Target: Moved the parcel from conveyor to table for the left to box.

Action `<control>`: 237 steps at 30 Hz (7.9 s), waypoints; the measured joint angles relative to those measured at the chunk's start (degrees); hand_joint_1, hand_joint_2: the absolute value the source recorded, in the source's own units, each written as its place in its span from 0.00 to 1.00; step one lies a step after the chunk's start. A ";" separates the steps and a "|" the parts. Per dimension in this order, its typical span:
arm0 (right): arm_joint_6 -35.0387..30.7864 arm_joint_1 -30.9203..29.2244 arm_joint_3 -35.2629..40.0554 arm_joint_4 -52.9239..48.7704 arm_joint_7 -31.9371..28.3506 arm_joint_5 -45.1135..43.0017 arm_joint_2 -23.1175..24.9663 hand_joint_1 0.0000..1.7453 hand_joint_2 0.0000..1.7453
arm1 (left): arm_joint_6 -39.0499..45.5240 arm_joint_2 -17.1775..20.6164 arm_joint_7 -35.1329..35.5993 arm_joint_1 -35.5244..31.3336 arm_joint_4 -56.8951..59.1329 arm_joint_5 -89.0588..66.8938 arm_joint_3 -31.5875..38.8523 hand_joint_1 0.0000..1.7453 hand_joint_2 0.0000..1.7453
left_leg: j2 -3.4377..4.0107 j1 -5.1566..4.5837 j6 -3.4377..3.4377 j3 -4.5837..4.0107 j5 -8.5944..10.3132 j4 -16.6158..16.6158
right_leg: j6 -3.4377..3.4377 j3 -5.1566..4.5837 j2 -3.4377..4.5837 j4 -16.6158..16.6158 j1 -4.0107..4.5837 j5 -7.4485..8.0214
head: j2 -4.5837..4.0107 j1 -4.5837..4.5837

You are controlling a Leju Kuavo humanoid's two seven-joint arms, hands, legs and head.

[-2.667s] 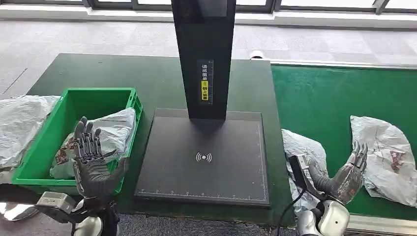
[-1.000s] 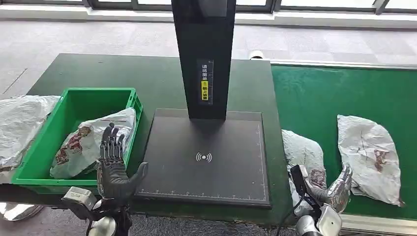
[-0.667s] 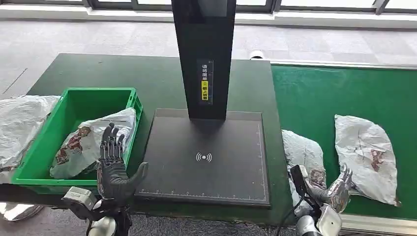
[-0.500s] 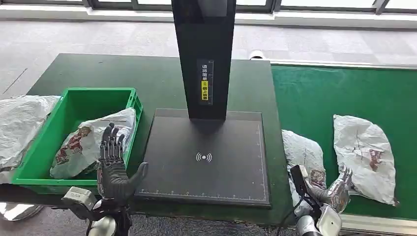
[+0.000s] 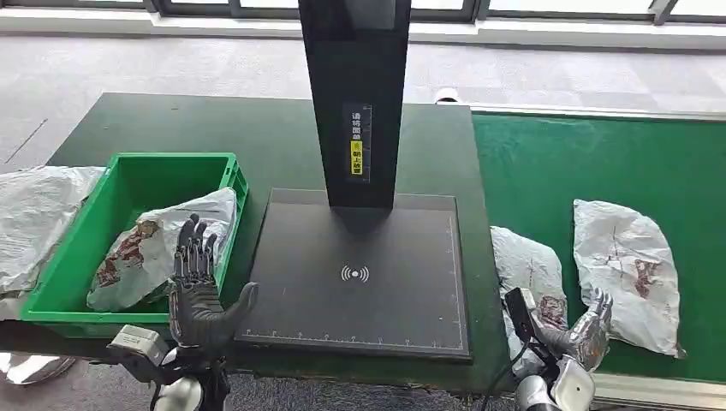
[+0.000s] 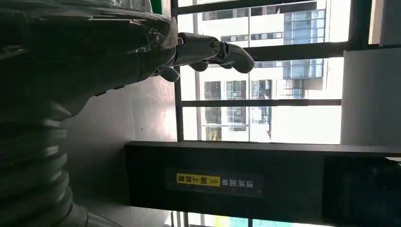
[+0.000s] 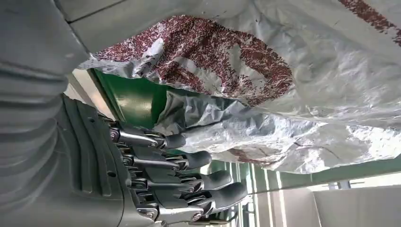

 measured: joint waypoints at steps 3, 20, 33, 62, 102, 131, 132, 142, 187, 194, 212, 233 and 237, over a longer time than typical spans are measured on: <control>-0.02 0.00 0.00 0.00 0.02 0.00 0.00 0.00 1.00 | 0.00 0.00 -0.02 0.00 0.00 0.00 0.00 0.00 1.00 | 0.00 0.00 0.00 0.00 0.00 0.00 | 0.00 0.00 0.00 0.00 0.00 0.00 | 0.00 0.00; 12.93 -2.19 -0.31 4.75 -1.10 -3.02 -1.55 1.00 1.00 | 5.87 0.18 0.00 -0.65 1.68 -4.96 -2.06 0.00 1.00 | 0.03 0.00 0.00 0.07 0.00 0.01 | 0.01 0.06 0.03 -0.01 -0.01 0.00 | 0.00 0.00; 13.64 -5.84 -0.31 10.49 -0.96 -3.48 -2.91 1.00 1.00 | 8.96 0.81 0.00 -0.76 2.95 -3.80 -6.21 0.00 1.00 | 0.18 0.02 0.02 0.36 -0.01 0.02 | 0.04 0.30 0.14 -0.03 0.04 0.06 | 0.00 0.00; -1.86 0.25 -3.65 -4.30 -40.72 -22.65 3.04 1.00 1.00 | 7.50 0.79 0.00 -0.91 3.69 -5.03 -6.36 0.00 1.00 | -0.10 0.00 -0.04 -0.11 0.03 -0.01 | 0.02 -0.11 -0.06 0.03 0.00 0.05 | 0.00 -0.02; -2.14 5.24 9.65 -33.23 -42.03 -38.84 9.20 1.00 1.00 | 6.80 0.94 -0.02 -1.87 7.52 -4.48 -7.32 0.00 1.00 | 0.22 0.00 -0.05 0.03 -0.02 -0.11 | -0.04 -0.10 0.20 0.04 -0.05 -0.06 | 0.00 -0.02; 12.33 -8.88 29.86 10.06 -38.93 -45.33 10.29 0.00 1.00 | 10.86 1.40 -0.02 -2.69 9.07 -4.94 -9.49 0.00 1.00 | 0.07 0.05 -0.21 0.00 0.10 -0.11 | -0.16 -0.16 0.13 0.05 0.07 0.01 | 0.00 -0.02; 12.05 -8.96 29.86 10.29 -38.84 -45.20 10.29 0.00 1.00 | 10.86 1.40 -0.02 -2.70 9.07 -4.94 -9.51 0.00 1.00 | 0.07 0.05 -0.21 0.00 0.10 -0.11 | -0.16 -0.15 0.13 0.05 0.07 0.01 | 0.00 -0.02; 2.42 -8.97 29.88 10.63 -41.46 -46.68 10.29 0.00 1.00 | 11.85 1.42 -0.02 -2.67 8.96 -4.96 -9.55 0.00 1.00 | 0.07 0.05 -0.21 -0.01 0.10 -0.11 | -0.16 -0.14 0.13 0.05 0.06 0.01 | 0.00 -0.02; -2.27 9.32 29.05 -60.15 -41.99 -50.21 8.87 0.00 1.00 | 27.54 -1.86 7.41 -26.21 59.91 -32.46 -13.18 0.00 1.00 | -0.13 -0.01 -0.02 0.13 0.21 -0.09 | -0.01 0.10 -0.17 0.04 -0.13 0.08 | 0.00 0.00; -2.27 9.34 29.05 -60.30 -41.99 -50.31 8.85 0.00 1.00 | 27.39 -2.97 11.52 -29.43 65.35 -37.31 -14.97 0.00 1.00 | -0.37 -0.15 0.27 0.13 0.38 -0.09 | 0.26 0.27 -0.40 0.01 -0.30 0.10 | -0.02 0.02; -2.27 9.33 29.05 -60.30 -41.99 -50.75 8.85 0.00 1.00 | 29.11 -3.52 14.40 -31.23 68.33 -41.57 -18.08 1.00 1.00 | -0.40 -0.26 0.33 0.13 0.42 -0.07 | 0.38 0.28 -0.41 -0.01 -0.40 0.20 | 0.00 0.00; -2.27 9.33 29.05 -60.30 -41.99 -50.75 8.85 0.00 1.00 | 29.18 -3.78 14.40 -31.81 68.63 -41.66 -18.64 1.00 1.00 | -0.38 -0.25 0.32 0.14 0.42 -0.08 | 0.37 0.25 -0.38 -0.01 -0.39 0.19 | 0.00 0.00; -2.27 9.34 29.05 -60.30 -41.99 -50.75 8.85 0.00 1.00 | 29.18 -3.80 14.40 -31.82 68.63 -41.66 -18.64 1.00 1.00 | -0.38 -0.25 0.32 0.14 0.42 -0.08 | 0.37 0.25 -0.38 -0.01 -0.39 0.19 | 0.00 0.00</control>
